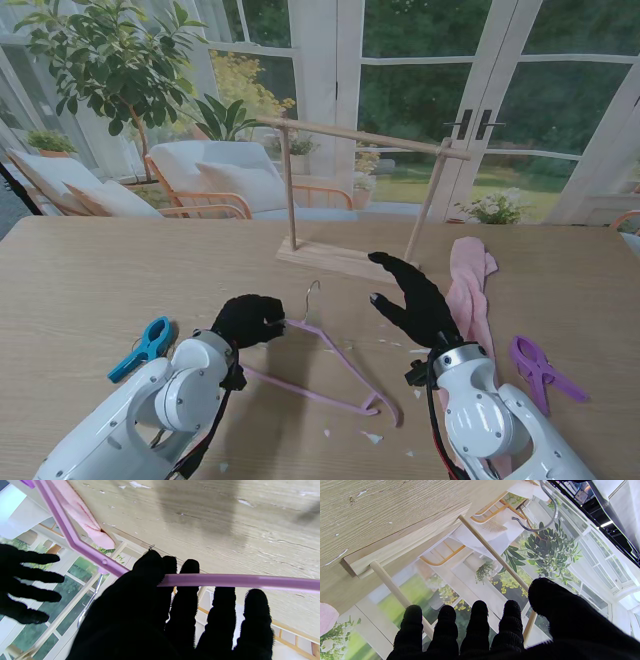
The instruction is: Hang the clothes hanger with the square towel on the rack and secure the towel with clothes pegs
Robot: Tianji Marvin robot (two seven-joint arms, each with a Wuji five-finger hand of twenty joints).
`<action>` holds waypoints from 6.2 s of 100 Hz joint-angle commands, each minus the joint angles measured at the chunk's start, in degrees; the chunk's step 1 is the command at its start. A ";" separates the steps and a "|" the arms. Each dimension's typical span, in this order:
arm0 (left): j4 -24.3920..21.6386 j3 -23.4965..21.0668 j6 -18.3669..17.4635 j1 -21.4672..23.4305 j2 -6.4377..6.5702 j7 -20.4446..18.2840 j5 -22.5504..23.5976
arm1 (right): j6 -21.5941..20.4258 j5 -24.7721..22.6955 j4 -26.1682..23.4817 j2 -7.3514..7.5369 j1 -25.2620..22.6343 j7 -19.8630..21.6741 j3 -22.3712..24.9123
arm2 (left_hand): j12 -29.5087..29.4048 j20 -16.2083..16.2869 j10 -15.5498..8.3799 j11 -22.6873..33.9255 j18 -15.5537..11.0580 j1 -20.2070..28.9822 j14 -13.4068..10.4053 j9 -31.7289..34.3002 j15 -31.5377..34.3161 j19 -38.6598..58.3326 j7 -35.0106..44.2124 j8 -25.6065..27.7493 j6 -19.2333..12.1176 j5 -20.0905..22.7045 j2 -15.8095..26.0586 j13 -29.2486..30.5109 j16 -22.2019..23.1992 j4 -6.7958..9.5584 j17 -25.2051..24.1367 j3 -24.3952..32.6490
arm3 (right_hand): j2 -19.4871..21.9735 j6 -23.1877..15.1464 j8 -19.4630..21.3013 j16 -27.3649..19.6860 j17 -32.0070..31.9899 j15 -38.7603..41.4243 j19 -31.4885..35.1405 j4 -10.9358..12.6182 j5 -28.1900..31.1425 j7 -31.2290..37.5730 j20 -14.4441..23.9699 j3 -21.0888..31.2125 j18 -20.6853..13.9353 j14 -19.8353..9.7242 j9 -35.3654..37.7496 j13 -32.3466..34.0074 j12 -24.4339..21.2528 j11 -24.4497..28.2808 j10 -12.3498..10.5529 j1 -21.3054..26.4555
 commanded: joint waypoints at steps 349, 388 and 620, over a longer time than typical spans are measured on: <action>-5.84 -11.43 -18.84 4.79 0.36 -5.38 -17.40 | 4.98 -4.78 -5.98 -0.32 -2.43 -0.50 0.79 | 28.78 3.34 0.35 27.39 7.10 -0.88 3.56 11.85 51.46 79.66 10.05 14.27 -6.71 0.38 -1.35 35.74 26.21 -1.59 50.84 9.62 | -3.88 1.69 0.21 1.49 4.70 4.09 2.81 2.83 7.12 3.72 1.42 7.32 1.78 -0.19 1.36 3.53 3.87 9.88 0.78 2.39; -7.61 -13.96 -22.74 8.87 -0.80 0.25 -19.25 | 12.79 -13.68 -10.28 1.69 -3.75 7.62 4.77 | 28.40 0.44 0.28 27.52 3.27 -1.00 1.88 12.22 54.36 84.73 10.63 14.46 -5.90 0.25 -1.57 38.84 26.12 -1.72 53.16 9.97 | -3.85 7.32 -0.34 7.07 9.91 14.38 16.10 0.56 8.17 12.77 3.29 3.27 3.51 3.39 4.49 8.49 7.09 17.16 5.04 1.79; -6.09 -16.67 -24.93 9.34 -1.55 2.00 -23.43 | 39.77 -20.46 32.91 3.51 30.16 15.33 -17.58 | 27.52 -1.44 1.02 27.10 7.11 -0.90 3.22 12.41 52.15 81.58 10.33 13.60 -4.35 0.78 -2.29 37.72 25.62 -2.02 52.93 11.60 | -25.50 1.27 -3.42 9.42 8.34 19.92 23.23 -11.98 31.55 58.39 -1.29 19.95 1.92 4.92 9.85 8.58 9.28 24.61 7.48 15.82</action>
